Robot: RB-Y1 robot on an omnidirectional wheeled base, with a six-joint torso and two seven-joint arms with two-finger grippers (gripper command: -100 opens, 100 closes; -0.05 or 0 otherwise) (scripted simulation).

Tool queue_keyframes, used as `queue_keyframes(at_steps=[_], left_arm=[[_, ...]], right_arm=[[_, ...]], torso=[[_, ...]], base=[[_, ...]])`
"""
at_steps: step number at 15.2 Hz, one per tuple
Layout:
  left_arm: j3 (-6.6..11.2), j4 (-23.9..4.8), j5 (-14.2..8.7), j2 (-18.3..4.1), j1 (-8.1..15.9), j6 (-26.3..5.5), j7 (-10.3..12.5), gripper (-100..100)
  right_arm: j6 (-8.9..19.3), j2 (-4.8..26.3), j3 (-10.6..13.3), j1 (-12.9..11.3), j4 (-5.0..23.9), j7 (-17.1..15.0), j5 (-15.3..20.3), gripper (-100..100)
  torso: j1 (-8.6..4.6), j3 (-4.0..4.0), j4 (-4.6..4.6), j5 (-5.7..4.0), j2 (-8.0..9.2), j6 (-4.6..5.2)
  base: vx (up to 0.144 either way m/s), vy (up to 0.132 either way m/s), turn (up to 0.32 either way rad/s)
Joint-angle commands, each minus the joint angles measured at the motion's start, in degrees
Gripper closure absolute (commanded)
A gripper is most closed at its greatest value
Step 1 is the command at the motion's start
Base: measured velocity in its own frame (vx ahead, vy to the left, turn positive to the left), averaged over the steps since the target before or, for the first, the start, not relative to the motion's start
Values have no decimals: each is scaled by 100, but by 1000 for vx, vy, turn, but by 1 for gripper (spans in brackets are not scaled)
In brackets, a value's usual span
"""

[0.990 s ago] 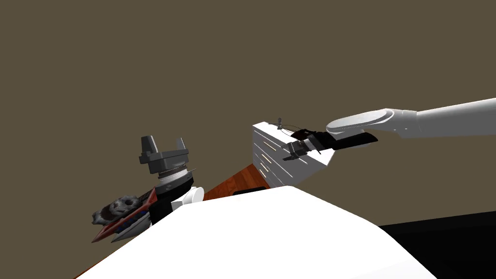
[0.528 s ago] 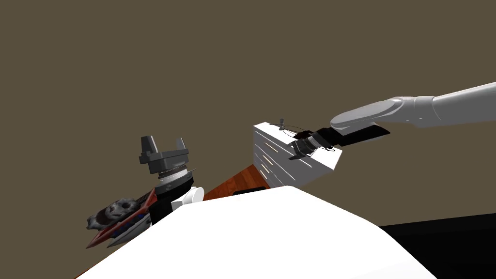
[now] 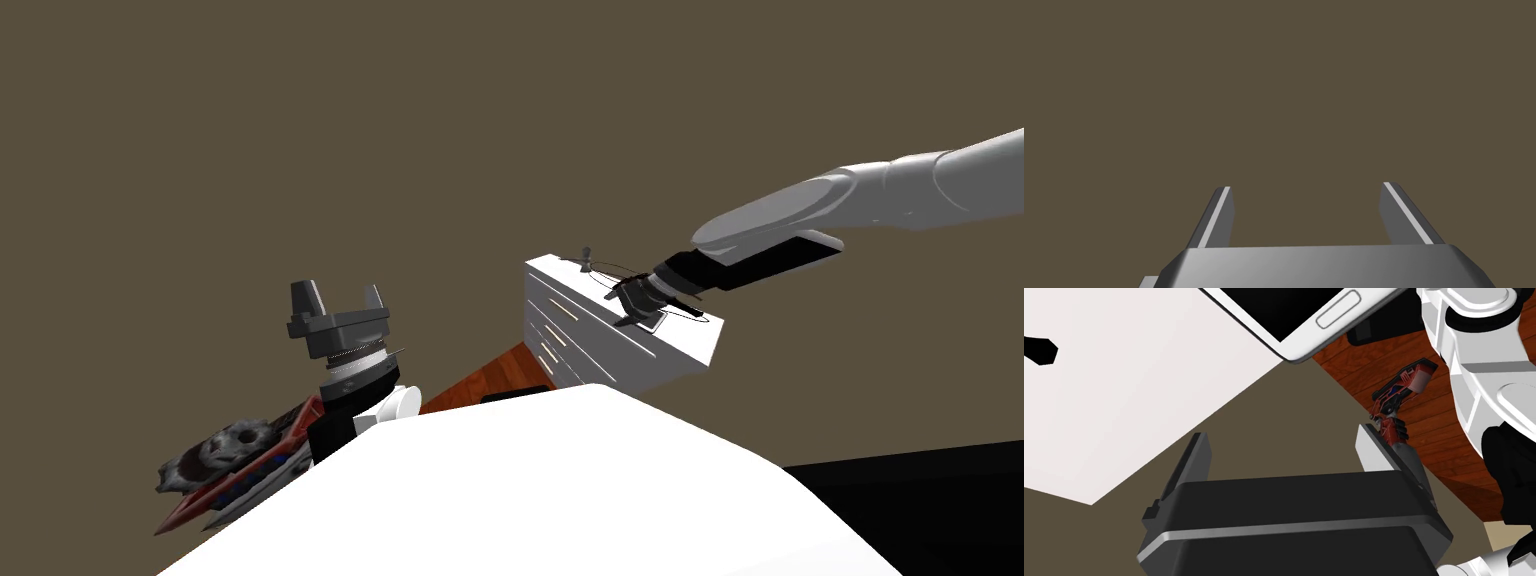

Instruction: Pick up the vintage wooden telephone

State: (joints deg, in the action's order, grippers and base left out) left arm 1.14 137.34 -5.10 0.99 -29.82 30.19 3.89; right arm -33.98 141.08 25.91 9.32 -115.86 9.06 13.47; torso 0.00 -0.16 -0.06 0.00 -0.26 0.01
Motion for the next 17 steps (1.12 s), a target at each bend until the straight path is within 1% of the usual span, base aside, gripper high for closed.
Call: queue_keyframes(at_steps=[1, 3, 4, 5, 6, 7, 8, 9, 10, 11, 12, 13, 14, 16, 17], left_arm=[[0, 0, 0, 0, 0, 0, 0, 0], [0, 0, 0, 0, 0, 0, 0, 0], [0, 0, 0, 0, 0, 0, 0, 0], [0, 0, 0, 0, 0, 0, 0, 0], [0, 0, 0, 0, 0, 0, 0, 0], [0, 0, 0, 0, 0, 0, 0, 0], [0, 0, 0, 0, 0, 0, 0, 0], [0, 0, 0, 0, 0, 0, 0, 0], [0, 0, 0, 0, 0, 0, 0, 0], [0, 0, 0, 0, 0, 0, 0, 0], [0, 0, 0, 0, 0, 0, 0, 0], [0, 0, 0, 0, 0, 0, 0, 0], [0, 0, 0, 0, 0, 0, 0, 0], [0, 0, 0, 0, 0, 0, 0, 0], [0, 0, 0, 0, 0, 0, 0, 0]], right_arm=[[-5, 286, 106, 12, 76, 28, 58, -100], [-5, 502, 106, 12, 76, 28, 58, -100], [-5, 656, 208, 15, 130, 51, 106, -100], [-5, 775, 208, 15, 130, 51, 106, -100], [-5, 828, 208, 15, 130, 51, 106, -100], [-4, 999, 303, 21, 181, 71, 150, -100], [-4, 1124, 303, 21, 181, 71, 150, -100], [-3, 1265, 392, 29, 227, 89, 190, -100], [-3, 1389, 392, 29, 227, 89, 190, -100], [-1, 1533, 472, 39, 269, 105, 226, -100], [-1, 1620, 472, 39, 269, 105, 226, -100], [1, 1785, 542, 49, 305, 118, 257, -100], [1, 1817, 542, 49, 305, 118, 257, -100], [5, 2097, 646, 67, 357, 136, 302, -100], [6, 2177, 676, 74, 373, 141, 315, -100]], torso=[[0, 0, 0, 0, 0, 0], [-2, -1, 0, 0, -2, 0], [-2, 1, 0, -1, 1, 0], [-4, 1, 0, -1, 1, 0], [-6, 0, 0, -2, -1, 0], [-6, 1, 0, -2, 3, 0], [-7, 2, 1, -2, 2, 1], [-9, 1, 0, -2, 1, 0], [-10, -1, 0, -2, -3, 0], [-10, -3, -1, -2, -4, 0], [-11, -3, -1, -3, -5, 0], [-10, -2, -1, -3, -3, 0], [-9, -1, 0, -2, -1, 0], [-13, 0, 0, -4, -1, 0], [-15, -1, 0, -4, -3, 0]], base=[[69, -12, 12], [64, -15, 13], [66, -21, 13], [72, -28, 13], [52, -22, 6], [64, -29, 10], [69, -32, 10], [85, -32, 15], [83, -34, 10], [78, -37, 10], [68, -32, 10], [64, -30, 6], [66, -37, 3], [74, -42, 7], [73, -48, 5]])
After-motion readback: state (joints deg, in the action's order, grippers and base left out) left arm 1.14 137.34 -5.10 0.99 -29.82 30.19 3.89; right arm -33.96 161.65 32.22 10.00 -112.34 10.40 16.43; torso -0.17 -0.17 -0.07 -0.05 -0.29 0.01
